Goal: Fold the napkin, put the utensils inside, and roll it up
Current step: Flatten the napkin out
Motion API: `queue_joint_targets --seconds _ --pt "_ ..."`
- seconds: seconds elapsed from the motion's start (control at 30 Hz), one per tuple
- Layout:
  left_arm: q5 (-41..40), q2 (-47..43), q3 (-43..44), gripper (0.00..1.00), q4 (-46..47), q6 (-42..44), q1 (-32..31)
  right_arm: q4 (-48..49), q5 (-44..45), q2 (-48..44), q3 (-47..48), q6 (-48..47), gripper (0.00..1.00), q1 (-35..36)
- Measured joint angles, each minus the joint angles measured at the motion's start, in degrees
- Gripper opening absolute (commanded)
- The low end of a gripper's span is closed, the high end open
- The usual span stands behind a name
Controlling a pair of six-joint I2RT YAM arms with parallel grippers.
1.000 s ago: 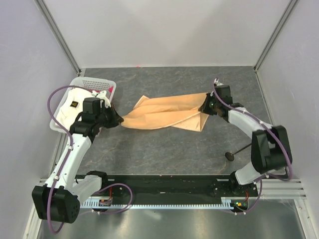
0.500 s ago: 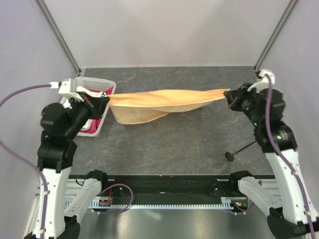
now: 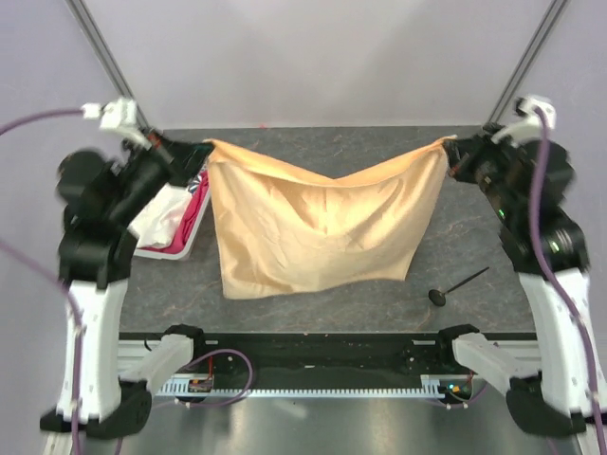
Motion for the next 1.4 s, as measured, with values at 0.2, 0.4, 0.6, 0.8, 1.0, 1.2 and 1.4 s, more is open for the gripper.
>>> queue_joint_targets --seconds 0.2,0.4,0.6,0.8,1.0,1.2,1.4 --pt "1.1 22.6 0.3 0.02 5.2 -0.7 0.0 2.5 1.4 20.7 0.4 -1.1 0.00 -1.1" --pt "3.4 42.5 18.2 0.02 4.2 -0.8 0.0 2.1 -0.5 38.2 15.3 -1.7 0.00 -5.1" --pt "7.2 52.5 43.1 0.02 6.8 -0.9 0.0 2.2 -4.1 45.8 34.9 -1.7 0.00 -8.8" --pt "7.8 43.5 35.1 0.02 10.3 -0.2 0.0 4.8 -4.4 36.5 27.8 -2.0 0.00 -9.6" --pt "4.7 25.1 1.0 0.02 12.9 1.0 0.0 7.4 -1.0 18.9 -3.8 -1.1 0.00 -9.4" --pt "3.1 13.0 -29.5 0.20 11.4 0.4 0.0 5.6 4.1 9.1 -31.3 2.7 0.27 -9.4" --pt "1.4 1.8 -45.4 0.94 3.9 -0.5 0.0 2.8 8.1 0.6 -40.1 5.2 0.79 -9.4"
